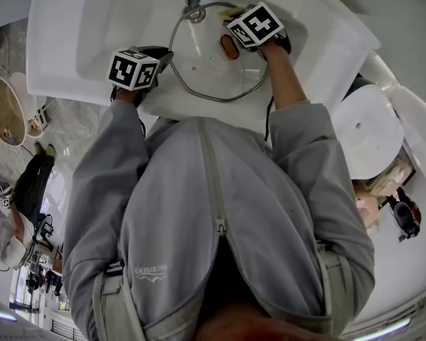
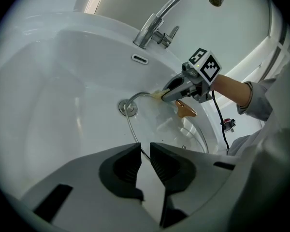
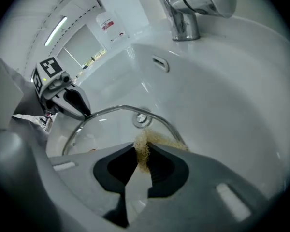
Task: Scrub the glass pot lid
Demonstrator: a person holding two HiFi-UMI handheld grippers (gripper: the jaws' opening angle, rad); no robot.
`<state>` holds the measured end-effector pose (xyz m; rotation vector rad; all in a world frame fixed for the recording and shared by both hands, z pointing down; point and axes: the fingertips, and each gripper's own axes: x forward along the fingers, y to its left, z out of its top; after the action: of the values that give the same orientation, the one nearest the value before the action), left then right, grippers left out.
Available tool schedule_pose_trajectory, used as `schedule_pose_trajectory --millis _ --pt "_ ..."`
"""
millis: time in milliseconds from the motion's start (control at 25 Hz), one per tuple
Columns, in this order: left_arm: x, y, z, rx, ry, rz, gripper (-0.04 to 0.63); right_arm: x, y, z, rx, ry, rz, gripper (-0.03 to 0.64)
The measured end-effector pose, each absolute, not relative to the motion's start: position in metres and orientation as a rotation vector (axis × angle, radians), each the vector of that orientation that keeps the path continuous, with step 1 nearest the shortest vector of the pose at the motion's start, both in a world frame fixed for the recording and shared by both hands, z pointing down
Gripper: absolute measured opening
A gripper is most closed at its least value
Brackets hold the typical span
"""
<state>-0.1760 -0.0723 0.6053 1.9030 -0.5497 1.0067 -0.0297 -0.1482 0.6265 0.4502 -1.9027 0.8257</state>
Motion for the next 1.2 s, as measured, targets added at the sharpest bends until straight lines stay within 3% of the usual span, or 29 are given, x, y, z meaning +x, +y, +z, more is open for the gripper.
schedule_pose_trajectory --millis 360,1200 --pt "-0.176 -0.076 0.604 1.928 -0.559 1.009 0.037 -0.037 -0.114 0.582 0.326 -1.979 0.997 0.048" --pt "-0.138 -0.059 0.595 2.041 -0.522 0.936 0.017 -0.061 -0.028 0.54 0.345 -2.003 0.647 0.048"
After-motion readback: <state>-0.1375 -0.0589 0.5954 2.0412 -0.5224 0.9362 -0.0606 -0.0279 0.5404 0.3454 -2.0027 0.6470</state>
